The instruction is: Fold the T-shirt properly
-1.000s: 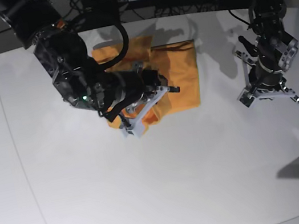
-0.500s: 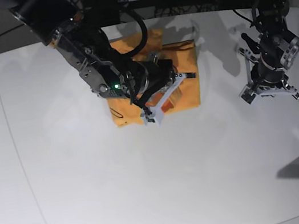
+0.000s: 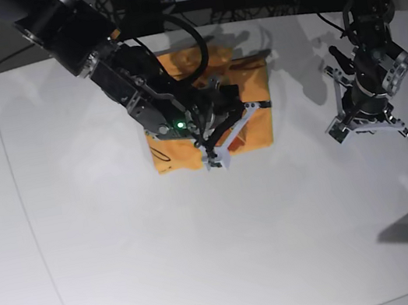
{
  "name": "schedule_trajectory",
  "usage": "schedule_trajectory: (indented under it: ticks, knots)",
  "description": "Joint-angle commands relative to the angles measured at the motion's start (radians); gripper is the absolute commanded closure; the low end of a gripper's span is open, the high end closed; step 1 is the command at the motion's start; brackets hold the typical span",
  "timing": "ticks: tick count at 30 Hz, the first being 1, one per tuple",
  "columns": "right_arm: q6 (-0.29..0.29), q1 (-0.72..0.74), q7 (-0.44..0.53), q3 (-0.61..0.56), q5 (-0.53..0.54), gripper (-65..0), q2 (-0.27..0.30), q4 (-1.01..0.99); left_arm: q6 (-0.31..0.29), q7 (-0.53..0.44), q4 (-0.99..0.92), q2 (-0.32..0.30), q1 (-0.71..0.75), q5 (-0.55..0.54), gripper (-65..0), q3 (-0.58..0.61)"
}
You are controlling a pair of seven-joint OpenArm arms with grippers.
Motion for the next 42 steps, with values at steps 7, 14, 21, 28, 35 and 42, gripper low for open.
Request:
schedule_trajectory:
  ticks: [7,14,21,28,35,42]
  knots:
    - [0.001,0.036,0.019,-0.005,-0.002,-0.9,-0.013,0.008,0.010,-0.010,0.017,-0.043,-0.013,0.005,-4.9,-0.015]
    - [0.001,0.037,0.013,-0.001,-0.002,-7.8,-0.022,0.012,0.010,-0.010,0.016,-0.042,-0.013,0.005,-4.9,-0.015]
    - [0.001,0.043,0.001,-0.001,0.004,-20.2,-0.027,0.112,0.010,-0.010,0.014,-0.040,-0.026,-0.001,-4.9,-0.015]
    - [0.001,0.060,-0.066,0.000,0.004,-38.4,-0.029,0.201,0.010,-0.008,0.013,-0.038,-0.034,-0.001,-4.9,-0.015]
    - [0.001,0.063,-0.060,0.005,0.057,-42.1,-0.025,0.235,0.010,-0.008,0.013,-0.038,-0.040,-0.001,-4.9,-0.015]
    - [0.001,0.057,-0.060,0.143,0.056,-42.1,0.045,0.270,0.010,-0.008,0.013,-0.038,-0.040,-0.004,-4.9,-0.016]
